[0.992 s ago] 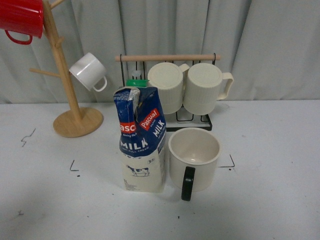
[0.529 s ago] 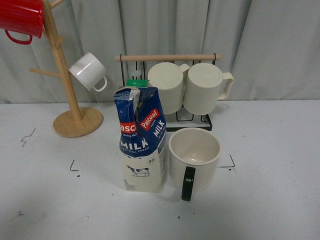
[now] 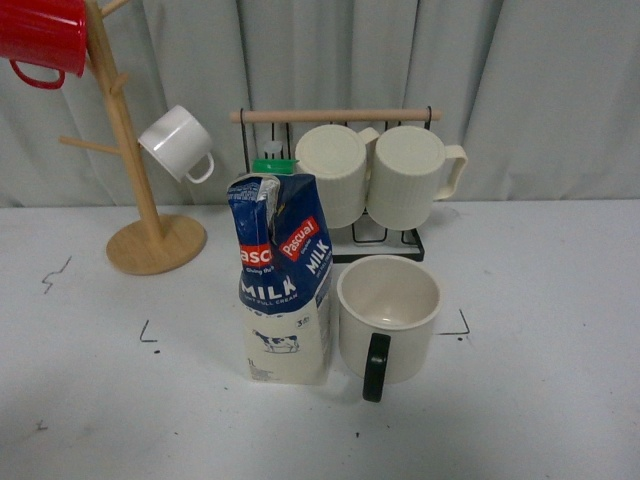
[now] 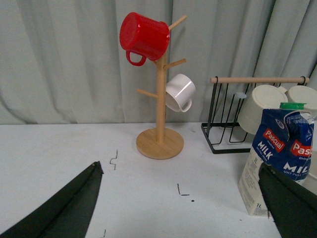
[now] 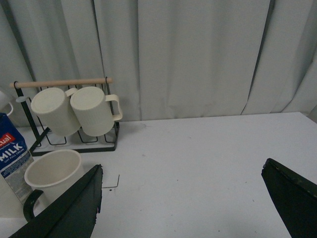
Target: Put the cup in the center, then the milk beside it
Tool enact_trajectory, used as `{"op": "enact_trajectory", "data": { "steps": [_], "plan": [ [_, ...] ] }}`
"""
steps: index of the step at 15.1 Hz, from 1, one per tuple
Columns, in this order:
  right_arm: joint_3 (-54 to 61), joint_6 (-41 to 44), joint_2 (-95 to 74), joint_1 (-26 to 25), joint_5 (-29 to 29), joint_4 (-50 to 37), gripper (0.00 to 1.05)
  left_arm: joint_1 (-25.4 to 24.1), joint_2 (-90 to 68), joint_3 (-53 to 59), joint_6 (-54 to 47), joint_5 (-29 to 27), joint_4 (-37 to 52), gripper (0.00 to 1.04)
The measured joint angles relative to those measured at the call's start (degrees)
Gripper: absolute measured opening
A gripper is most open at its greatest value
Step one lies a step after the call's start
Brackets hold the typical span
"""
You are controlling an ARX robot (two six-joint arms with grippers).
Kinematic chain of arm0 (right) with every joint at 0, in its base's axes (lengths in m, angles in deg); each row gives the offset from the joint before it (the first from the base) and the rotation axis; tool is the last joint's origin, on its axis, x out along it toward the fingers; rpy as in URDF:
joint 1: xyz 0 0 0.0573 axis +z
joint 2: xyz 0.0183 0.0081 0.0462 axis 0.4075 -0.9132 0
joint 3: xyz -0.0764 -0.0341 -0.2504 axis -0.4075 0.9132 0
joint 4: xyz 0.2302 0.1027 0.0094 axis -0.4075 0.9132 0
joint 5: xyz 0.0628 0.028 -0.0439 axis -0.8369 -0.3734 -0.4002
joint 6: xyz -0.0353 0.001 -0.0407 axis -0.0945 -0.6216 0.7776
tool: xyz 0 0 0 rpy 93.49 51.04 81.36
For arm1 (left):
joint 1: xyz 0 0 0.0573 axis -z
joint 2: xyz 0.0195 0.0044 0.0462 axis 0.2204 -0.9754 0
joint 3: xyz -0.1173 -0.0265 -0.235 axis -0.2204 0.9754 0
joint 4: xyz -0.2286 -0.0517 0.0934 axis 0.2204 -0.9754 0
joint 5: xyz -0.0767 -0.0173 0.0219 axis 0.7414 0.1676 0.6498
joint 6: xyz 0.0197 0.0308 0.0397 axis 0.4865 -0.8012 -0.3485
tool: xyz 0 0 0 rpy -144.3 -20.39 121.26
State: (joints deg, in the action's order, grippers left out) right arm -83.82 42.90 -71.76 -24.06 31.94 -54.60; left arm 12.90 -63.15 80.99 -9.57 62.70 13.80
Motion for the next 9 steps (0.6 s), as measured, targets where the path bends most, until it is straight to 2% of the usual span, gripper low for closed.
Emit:
{"op": "enact_trajectory", "data": {
  "steps": [1,9],
  "plan": [
    [0.0,0.0,0.0,0.0,0.0,0.0,0.98,0.0,0.0,0.0,0.0,0.0,0.0,1.0],
    [0.0,0.0,0.0,0.0,0.0,0.0,0.98,0.0,0.0,0.0,0.0,0.0,0.0,0.98]
  ]
}}
